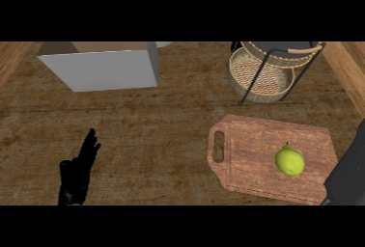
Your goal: Pick the can from the cutting board and place it in the tiered basket
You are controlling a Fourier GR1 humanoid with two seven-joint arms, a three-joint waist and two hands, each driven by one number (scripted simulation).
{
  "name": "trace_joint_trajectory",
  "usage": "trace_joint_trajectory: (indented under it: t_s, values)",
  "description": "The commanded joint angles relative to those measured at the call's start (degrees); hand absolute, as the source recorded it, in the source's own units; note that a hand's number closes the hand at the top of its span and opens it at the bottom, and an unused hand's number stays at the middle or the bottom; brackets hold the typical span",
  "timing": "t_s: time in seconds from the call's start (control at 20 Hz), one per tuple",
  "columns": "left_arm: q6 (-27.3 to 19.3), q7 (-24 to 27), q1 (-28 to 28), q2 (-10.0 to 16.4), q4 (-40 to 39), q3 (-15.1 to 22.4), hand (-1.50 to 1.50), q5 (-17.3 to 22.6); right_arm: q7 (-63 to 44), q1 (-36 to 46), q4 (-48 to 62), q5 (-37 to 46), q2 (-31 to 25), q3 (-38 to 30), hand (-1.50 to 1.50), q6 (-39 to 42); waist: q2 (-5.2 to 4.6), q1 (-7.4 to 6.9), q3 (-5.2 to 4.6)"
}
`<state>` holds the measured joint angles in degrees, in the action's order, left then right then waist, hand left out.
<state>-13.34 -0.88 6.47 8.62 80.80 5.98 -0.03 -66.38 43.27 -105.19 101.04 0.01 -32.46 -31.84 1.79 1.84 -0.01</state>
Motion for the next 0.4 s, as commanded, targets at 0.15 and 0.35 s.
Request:
trace_joint_trajectory:
  t_s: [0.15,0.35]
  values:
    - [-0.2,-0.7,0.5,0.3,-0.4,-0.8,0.00,0.2,-8.9,-12.5,-21.8,-2.8,0.0,8.2,-1.50,14.3,0.28,1.41,-0.08]
    - [-0.3,-0.5,0.2,0.3,-1.0,-1.2,0.00,0.4,-9.2,-19.2,-32.2,-6.3,0.0,14.4,-1.50,18.2,0.22,1.88,-0.14]
